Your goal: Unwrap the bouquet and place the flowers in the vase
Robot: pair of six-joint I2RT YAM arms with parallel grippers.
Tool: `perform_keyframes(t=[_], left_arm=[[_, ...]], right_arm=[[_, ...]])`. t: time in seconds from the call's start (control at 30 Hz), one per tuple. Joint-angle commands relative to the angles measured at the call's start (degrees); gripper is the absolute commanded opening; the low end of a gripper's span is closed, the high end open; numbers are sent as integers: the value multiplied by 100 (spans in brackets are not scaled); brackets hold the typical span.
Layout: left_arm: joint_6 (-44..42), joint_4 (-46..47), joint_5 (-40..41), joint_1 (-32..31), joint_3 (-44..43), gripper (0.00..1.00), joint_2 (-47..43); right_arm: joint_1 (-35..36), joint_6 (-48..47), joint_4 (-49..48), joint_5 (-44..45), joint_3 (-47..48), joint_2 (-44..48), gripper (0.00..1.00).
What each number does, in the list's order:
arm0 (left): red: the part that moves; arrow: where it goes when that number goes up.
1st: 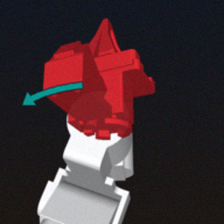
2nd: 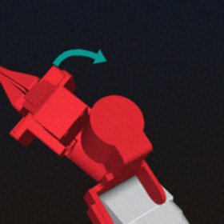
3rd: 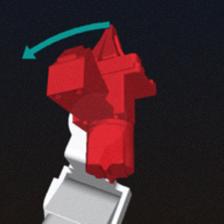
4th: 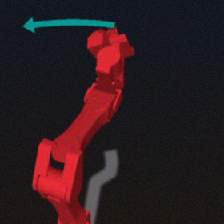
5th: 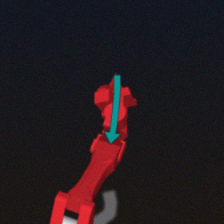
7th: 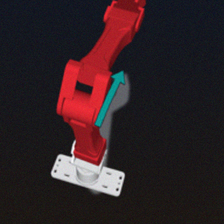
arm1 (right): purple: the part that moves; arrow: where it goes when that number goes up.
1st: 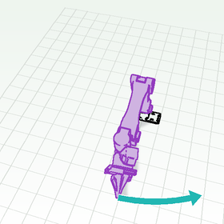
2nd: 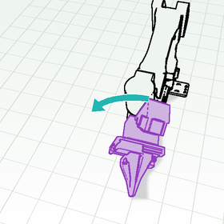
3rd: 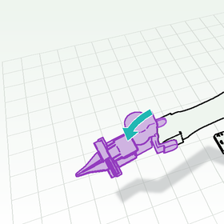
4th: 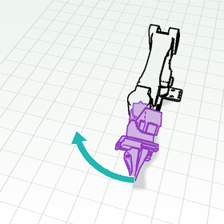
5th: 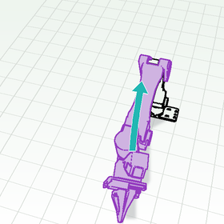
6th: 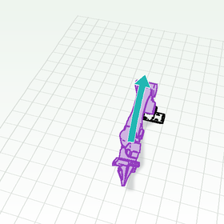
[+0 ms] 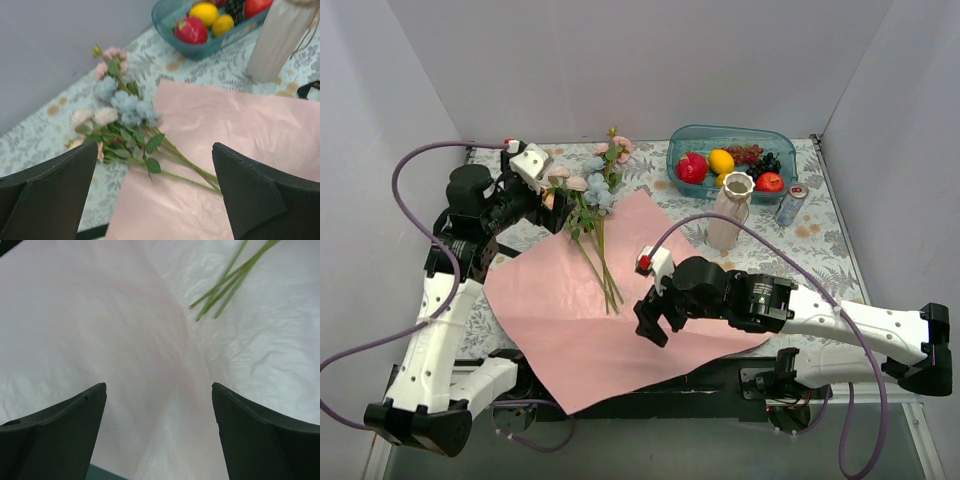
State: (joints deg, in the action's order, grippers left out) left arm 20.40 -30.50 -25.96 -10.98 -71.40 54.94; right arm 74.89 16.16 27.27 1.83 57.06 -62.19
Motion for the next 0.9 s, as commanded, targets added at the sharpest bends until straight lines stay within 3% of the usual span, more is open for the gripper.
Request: perform_keyframes(t=[0.0,0.1,0.27,0.5,0.7,0.87], left_arm=[[18,-351,58,0,345,98,-35],[-414,-63,11,0,977,98,-360],[-590,273,652,0,1733,98,-625],[367,572,1224,263,1963,98,-82],[1255,344,638,1298,1656,98,815],[1484,554,512,1590,1822,98,1098]], right_arm=[[-316,-157,-54,1724,946,-212,94],[-887,-192,-230,1866,1430,-791,89],[-1442,-622,-600,1874,2115,-2022,81],[-1741,-1194,-1170,1489,3082,-4061,66],[-1768,-1414,-1558,1101,3619,-4949,65],[-1794,-1449,-1566,1083,4128,-5443,64]])
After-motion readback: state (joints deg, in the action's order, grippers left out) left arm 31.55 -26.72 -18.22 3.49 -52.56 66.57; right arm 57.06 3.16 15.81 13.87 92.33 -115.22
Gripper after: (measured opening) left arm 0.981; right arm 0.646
